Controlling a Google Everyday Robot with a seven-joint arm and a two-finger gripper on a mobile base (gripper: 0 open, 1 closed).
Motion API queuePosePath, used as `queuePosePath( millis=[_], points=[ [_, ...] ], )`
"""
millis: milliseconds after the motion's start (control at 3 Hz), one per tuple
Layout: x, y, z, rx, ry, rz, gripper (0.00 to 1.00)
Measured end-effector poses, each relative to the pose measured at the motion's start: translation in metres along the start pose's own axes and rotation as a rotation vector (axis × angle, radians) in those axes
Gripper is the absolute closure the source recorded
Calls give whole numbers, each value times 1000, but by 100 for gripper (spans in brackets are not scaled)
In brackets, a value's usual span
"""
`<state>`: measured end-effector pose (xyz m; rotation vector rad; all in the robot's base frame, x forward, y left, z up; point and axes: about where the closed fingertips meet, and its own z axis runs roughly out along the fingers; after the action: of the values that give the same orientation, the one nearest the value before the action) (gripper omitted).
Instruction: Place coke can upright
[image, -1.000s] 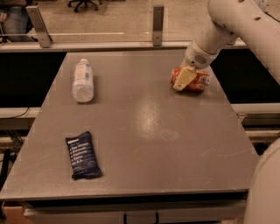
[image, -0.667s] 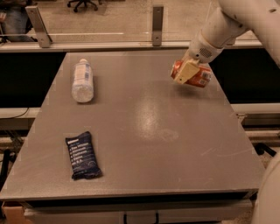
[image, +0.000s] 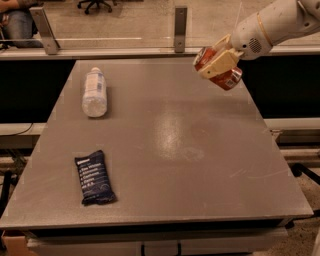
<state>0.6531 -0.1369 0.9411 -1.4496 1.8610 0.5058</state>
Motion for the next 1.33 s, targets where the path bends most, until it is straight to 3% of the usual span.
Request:
queuePosePath(
  millis=[667,1333],
  points=[
    [-17,15,-27,-85,-348,56,100],
    [-6,30,-25,-165,-588,112,100]
  ],
)
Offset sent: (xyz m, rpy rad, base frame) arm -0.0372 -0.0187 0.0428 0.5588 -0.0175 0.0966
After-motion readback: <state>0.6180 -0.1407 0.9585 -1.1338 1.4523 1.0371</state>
